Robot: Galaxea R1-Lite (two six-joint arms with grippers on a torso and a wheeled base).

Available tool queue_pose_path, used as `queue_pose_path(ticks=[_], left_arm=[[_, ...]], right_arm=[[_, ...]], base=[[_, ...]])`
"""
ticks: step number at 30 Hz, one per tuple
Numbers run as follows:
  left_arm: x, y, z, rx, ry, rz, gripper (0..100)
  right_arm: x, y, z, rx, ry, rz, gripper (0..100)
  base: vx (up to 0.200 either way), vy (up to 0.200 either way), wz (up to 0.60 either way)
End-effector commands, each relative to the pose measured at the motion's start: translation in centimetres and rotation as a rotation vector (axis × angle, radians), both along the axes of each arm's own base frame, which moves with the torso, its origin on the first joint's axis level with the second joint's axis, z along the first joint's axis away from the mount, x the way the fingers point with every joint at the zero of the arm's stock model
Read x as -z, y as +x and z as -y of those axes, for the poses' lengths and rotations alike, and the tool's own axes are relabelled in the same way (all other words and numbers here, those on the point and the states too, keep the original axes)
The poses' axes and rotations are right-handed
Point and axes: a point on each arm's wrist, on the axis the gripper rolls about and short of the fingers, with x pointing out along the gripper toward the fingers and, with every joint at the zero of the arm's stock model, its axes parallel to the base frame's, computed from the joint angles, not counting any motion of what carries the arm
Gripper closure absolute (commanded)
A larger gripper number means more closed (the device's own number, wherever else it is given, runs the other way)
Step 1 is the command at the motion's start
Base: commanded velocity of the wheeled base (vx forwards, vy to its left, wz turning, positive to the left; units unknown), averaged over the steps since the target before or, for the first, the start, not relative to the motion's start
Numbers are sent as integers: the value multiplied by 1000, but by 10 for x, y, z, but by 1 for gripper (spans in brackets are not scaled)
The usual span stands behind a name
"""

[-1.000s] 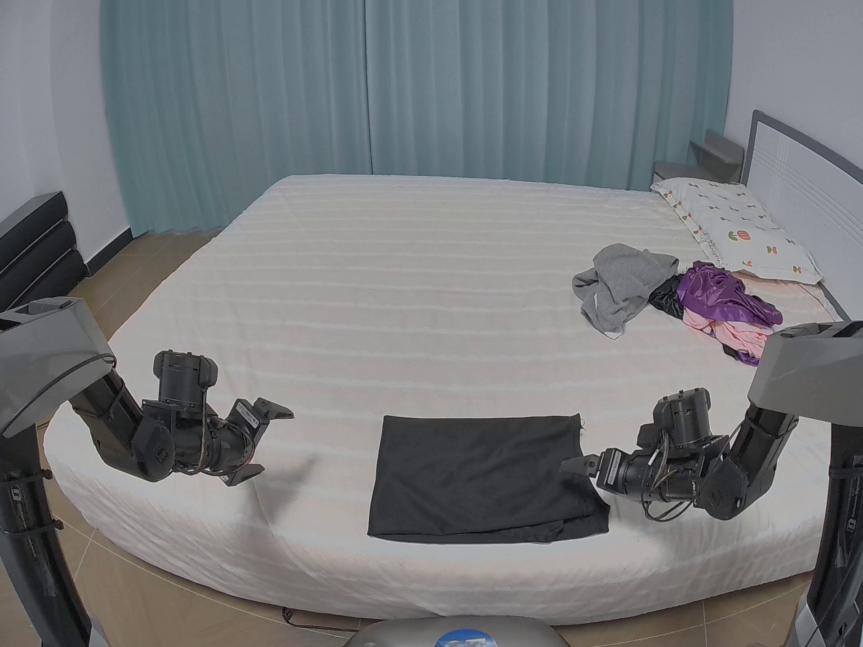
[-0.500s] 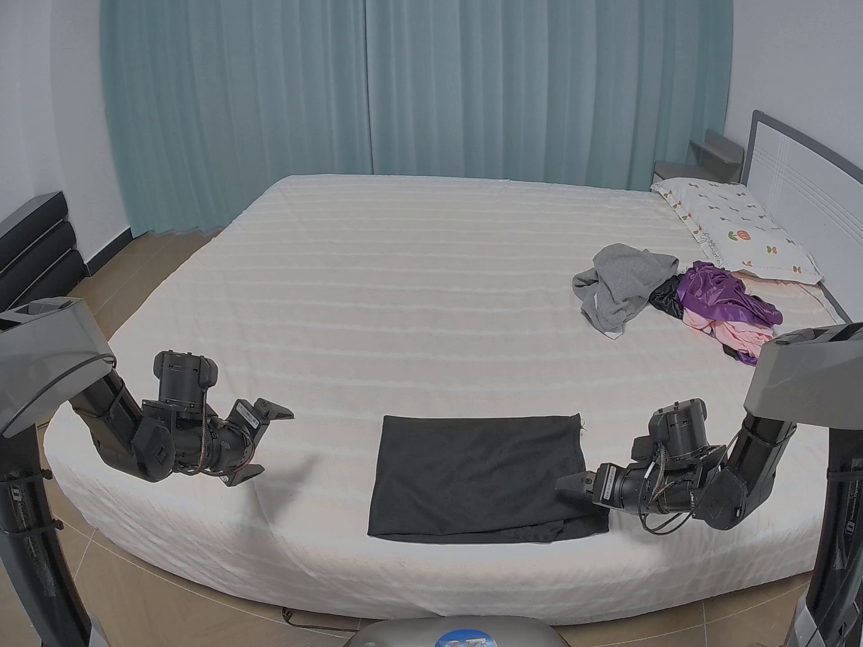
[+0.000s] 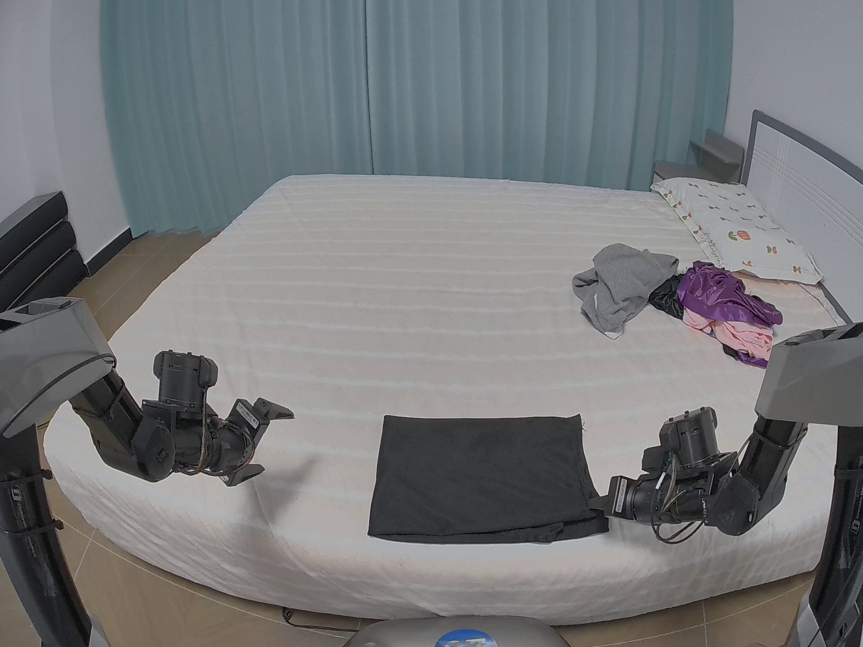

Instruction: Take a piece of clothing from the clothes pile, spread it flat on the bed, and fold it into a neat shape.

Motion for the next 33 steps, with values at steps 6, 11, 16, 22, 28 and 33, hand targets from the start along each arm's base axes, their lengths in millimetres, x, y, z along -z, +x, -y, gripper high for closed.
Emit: queue_pose_path(ticks=[6, 11, 16, 22, 28, 33], left_arm=[[0, 0, 0, 0, -1, 0, 0], [0, 0, 0, 0, -1, 0, 0], [0, 0, 0, 0, -1, 1, 0], [0, 0, 0, 0, -1, 1, 0], [0, 0, 0, 0, -1, 0, 0], [1, 0, 0, 1, 0, -2, 0]], right_arm=[[-4, -13, 10, -3, -23, -13, 100], [-2, -18, 12, -16, -37, -23, 100], [-2, -24, 14, -27, -48, -33, 100], [-4, -13, 11, -30, -42, 3, 0], [-8, 27, 4, -6, -8, 86, 0], [-12, 67, -5, 48, 39, 85, 0]], base=[[0, 0, 0], [0, 0, 0], [0, 0, 0], [0, 0, 0], [0, 0, 0], [0, 0, 0]])
